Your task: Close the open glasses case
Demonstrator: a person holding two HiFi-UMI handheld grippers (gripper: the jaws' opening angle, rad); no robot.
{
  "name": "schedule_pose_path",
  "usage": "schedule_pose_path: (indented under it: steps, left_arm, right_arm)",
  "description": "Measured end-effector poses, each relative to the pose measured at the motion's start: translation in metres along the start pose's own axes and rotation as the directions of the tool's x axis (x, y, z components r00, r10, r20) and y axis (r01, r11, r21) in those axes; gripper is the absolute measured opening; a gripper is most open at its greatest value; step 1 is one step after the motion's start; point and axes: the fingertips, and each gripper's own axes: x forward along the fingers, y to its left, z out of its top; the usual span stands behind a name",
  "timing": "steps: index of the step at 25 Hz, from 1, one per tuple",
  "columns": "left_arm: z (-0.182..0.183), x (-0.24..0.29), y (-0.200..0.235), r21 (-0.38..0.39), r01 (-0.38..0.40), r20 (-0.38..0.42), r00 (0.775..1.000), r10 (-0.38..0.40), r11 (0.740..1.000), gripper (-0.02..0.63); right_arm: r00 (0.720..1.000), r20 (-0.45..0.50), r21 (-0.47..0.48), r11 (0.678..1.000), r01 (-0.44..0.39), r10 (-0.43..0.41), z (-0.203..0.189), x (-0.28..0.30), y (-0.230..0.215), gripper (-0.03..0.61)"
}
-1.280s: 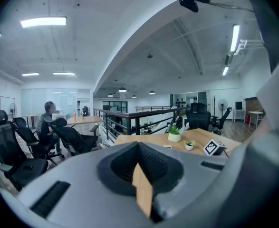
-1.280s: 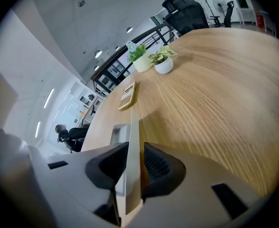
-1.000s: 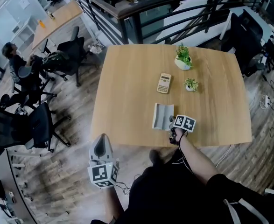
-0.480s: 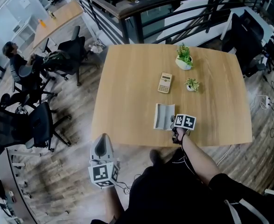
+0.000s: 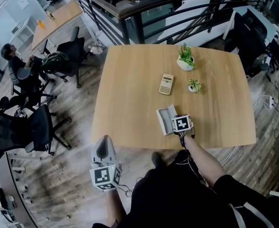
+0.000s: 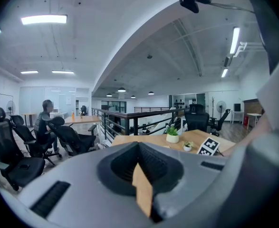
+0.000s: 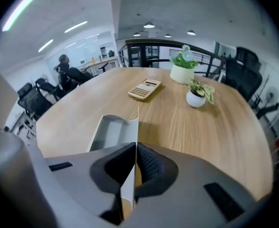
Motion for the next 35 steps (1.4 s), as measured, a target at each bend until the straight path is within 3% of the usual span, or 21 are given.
schedule_pose_path:
  steps: [4, 8, 11, 16, 19, 22, 35]
  left_arm:
    - [0.0, 0.001, 0.001, 0.001, 0.003, 0.002, 1.0, -0.003, 1.0, 0.0]
    - [0.001, 0.0, 0.002, 0.0, -0.002, 0.002, 1.0, 0.002, 1.0, 0.0]
    - [0.0, 0.0, 0.001, 0.0, -0.004, -0.001, 1.0, 0.004, 1.0, 0.0]
    - [-0.001, 0.004, 0.0, -0.001, 0.004, -0.002, 1.0, -0.004, 1.0, 0.0]
    - [-0.002, 0.005, 0.002, -0.002, 0.007, 0.0, 1.0, -0.007, 1.0, 0.0]
    - [-0.002, 0.003, 0.003, -0.003, 0.008, 0.001, 1.0, -0.008, 1.0, 0.0]
    - [-0.004, 0.002, -0.001, -0.014, 0.023, 0.006, 1.0, -0.023, 1.0, 0.0]
  right_arm:
    - [0.994, 0.009, -0.26, 0.96, 0.104, -0.105, 0.01, -0.001, 0.005, 0.023]
    - [0.978, 0.033, -0.469, 0.861, 0.195, -0.204, 0.013, -0.004, 0.007, 0.023]
    - [0.96, 0.07, -0.619, 0.743, 0.254, -0.27, 0.015, -0.005, 0.008, 0.025]
    - [0.903, 0.198, -0.82, 0.441, 0.365, -0.381, 0.015, -0.005, 0.016, 0.039]
    - [0.889, 0.241, -0.859, 0.341, 0.383, -0.39, 0.012, -0.005, 0.024, 0.048]
    - [0.888, 0.254, -0.868, 0.314, 0.384, -0.383, 0.009, -0.007, 0.03, 0.05]
    - [0.932, 0.165, -0.902, 0.333, 0.275, -0.324, -0.007, -0.006, 0.048, 0.11]
